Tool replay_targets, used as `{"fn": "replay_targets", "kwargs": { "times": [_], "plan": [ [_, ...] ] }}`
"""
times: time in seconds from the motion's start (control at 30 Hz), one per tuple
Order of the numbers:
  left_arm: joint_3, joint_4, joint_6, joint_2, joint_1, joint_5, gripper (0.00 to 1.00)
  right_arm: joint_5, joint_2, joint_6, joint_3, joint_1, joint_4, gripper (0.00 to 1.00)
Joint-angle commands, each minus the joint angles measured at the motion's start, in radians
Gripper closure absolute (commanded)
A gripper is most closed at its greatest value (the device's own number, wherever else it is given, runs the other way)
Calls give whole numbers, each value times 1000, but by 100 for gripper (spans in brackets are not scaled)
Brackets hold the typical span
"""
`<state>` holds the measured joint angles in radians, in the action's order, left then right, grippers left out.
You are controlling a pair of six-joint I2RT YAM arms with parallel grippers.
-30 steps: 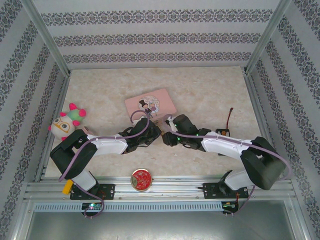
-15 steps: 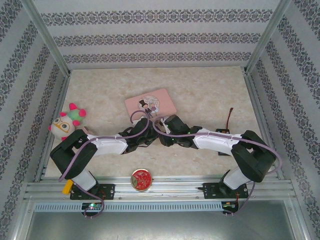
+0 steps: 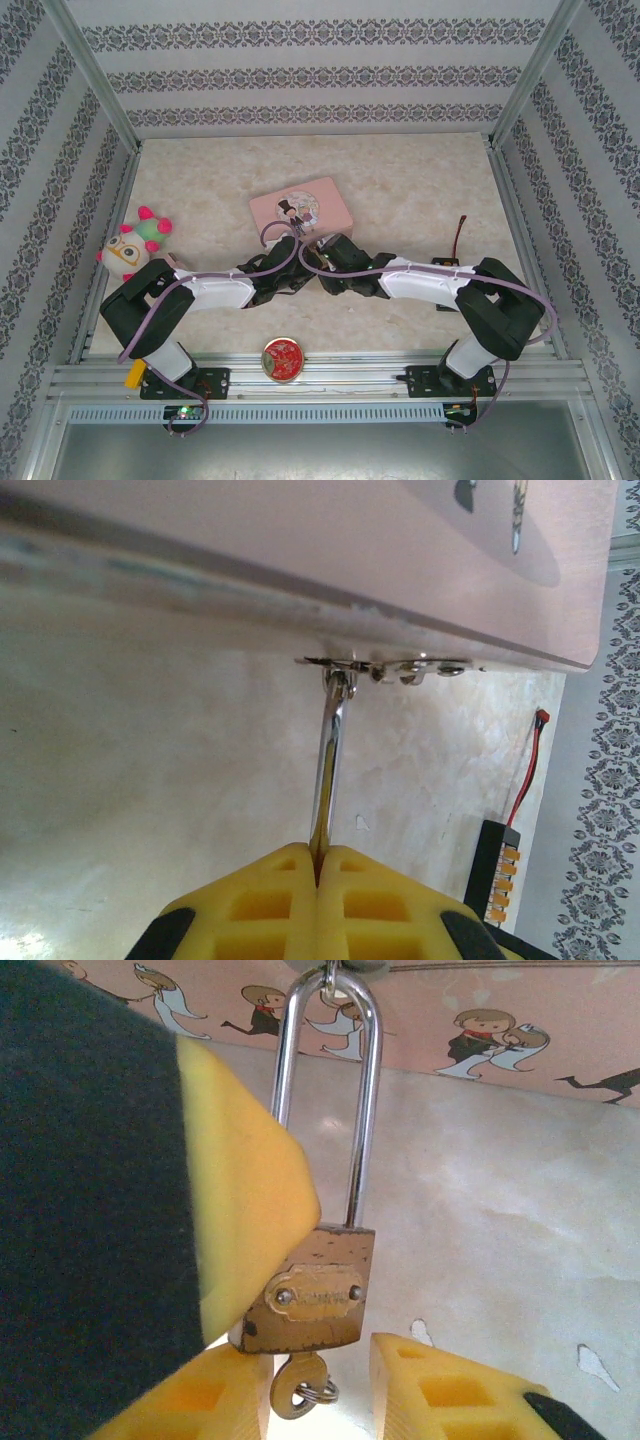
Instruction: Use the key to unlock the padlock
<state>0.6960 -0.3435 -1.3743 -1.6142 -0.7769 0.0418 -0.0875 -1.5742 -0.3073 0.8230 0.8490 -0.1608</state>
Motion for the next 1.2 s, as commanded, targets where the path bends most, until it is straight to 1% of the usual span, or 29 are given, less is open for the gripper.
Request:
{"fn": "replay_targets", "kwargs": {
  "times": [0.0, 0.23, 0.47, 0.5, 0.57, 0.63, 0.7, 0.73, 0.8, 0.9, 1.03, 1.1, 1.17],
  "plan": [
    [-1, -5, -18, 10, -2, 18, 100, -68, -9, -2, 28, 14, -29, 70],
    [-2, -9, -19, 7, -2, 20, 100, -73, -29, -19, 39, 18, -16, 77],
    [-1, -8, -20, 10, -2, 21, 100, -55, -29, -32, 28, 6, 9, 99],
    [-1, -9, -22, 8, -2, 23, 100, -43, -25, -31, 26, -1, 15, 100],
    [-3, -9, -24, 8, -2, 24, 100, 17, -15, -30, 15, -29, 40, 100],
    [-5, -9, -30, 11, -2, 24, 100, 102, -1, -30, 0, -65, 82, 100],
    [-10, -11, -35, 13, -1, 23, 99, 215, 15, -41, -20, -115, 131, 100],
    [-10, -11, -37, 13, -1, 24, 95, 265, 23, -47, -28, -136, 151, 100],
    [-10, -12, -39, 14, 0, 24, 85, 355, 35, -65, -46, -178, 187, 100],
    [-9, -13, -37, 13, 1, 24, 74, 442, 39, -80, -58, -223, 212, 100],
    [-3, -14, -32, 11, 1, 24, 61, 503, 28, -97, -68, -254, 234, 100],
    [-1, -17, -32, 10, 2, 20, 53, 522, 22, -104, -71, -262, 242, 100],
    [-1, -24, -32, 7, 2, 17, 49, 542, 16, -109, -72, -269, 250, 100]
  ]
}}
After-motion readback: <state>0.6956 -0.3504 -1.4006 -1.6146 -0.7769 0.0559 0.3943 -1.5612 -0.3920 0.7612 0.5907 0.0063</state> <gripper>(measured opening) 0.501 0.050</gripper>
